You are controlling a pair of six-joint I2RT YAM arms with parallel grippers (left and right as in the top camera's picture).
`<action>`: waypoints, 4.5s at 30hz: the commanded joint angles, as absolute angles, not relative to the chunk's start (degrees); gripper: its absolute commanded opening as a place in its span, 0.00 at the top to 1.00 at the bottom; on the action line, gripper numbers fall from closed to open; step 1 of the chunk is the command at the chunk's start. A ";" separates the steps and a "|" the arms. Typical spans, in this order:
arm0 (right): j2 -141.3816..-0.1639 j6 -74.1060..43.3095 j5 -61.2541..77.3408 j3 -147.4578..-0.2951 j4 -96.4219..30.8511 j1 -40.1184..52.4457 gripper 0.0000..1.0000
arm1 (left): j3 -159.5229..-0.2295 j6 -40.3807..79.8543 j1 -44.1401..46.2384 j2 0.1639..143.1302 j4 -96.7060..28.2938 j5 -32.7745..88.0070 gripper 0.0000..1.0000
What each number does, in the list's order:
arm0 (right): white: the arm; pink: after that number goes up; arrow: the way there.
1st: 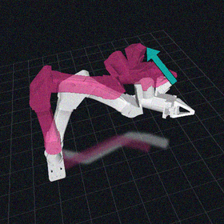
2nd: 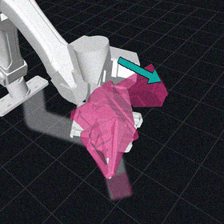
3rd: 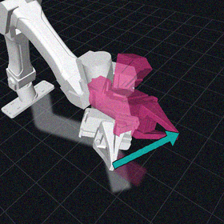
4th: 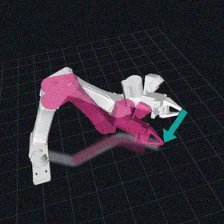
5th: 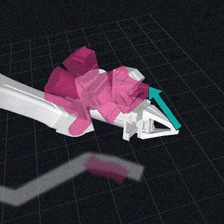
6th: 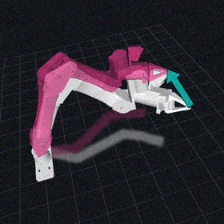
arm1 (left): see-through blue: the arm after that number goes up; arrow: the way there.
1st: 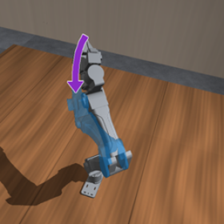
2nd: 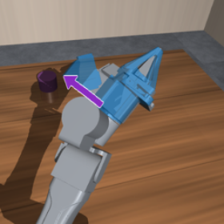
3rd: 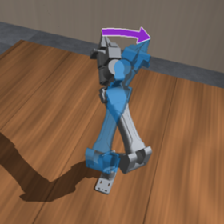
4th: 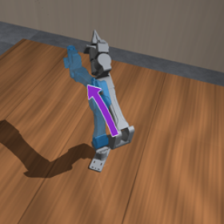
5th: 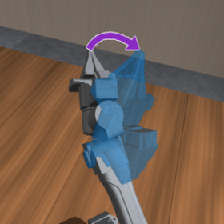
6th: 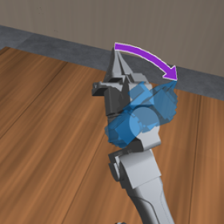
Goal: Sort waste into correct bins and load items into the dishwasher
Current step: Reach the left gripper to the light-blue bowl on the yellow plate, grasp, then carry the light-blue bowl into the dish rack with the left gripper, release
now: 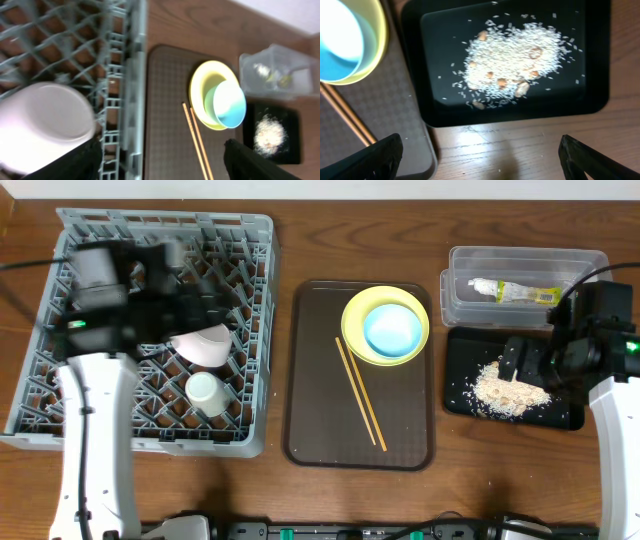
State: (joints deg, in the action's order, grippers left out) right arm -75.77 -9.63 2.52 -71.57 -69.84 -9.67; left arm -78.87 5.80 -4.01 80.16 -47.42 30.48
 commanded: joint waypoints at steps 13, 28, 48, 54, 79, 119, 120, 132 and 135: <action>-75.09 -10.68 1.98 -72.38 -71.20 -10.96 0.01 | -94.78 9.47 30.52 96.66 -42.76 5.28 0.13; -75.11 -10.66 1.93 -72.38 -71.20 -10.96 0.01 | -98.06 1.85 44.47 115.50 -37.98 5.30 0.13; -75.11 -10.66 1.96 -72.38 -72.18 -10.96 0.01 | -98.00 -0.62 45.45 125.93 -36.29 -5.63 0.46; -75.11 -10.66 1.96 -72.38 -72.27 -10.96 0.01 | -98.00 0.23 42.92 126.02 -35.83 -5.61 0.56; -75.11 -10.66 1.96 -72.38 -72.62 -10.96 0.01 | -97.12 2.20 42.54 127.07 -35.46 -3.25 0.92; -75.11 -10.17 1.74 -72.38 -72.84 -10.98 0.01 | -97.73 3.73 -11.70 108.33 -43.44 69.32 0.92; -75.11 -10.20 1.74 -72.38 -72.84 -10.96 0.01 | -97.73 3.73 -12.45 109.30 -43.44 71.07 0.92; -75.11 -10.20 1.74 -72.38 -72.88 -10.96 0.01 | -97.73 3.70 -17.50 121.01 -43.42 81.67 0.92; -75.11 -10.20 1.74 -72.38 -72.88 -10.96 0.01 | -97.73 3.70 -18.70 123.02 -43.42 81.65 0.92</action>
State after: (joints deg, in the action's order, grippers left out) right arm -75.77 -10.04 2.46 -71.57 -72.73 -10.13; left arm -97.32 3.25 -17.47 121.14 -43.27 80.53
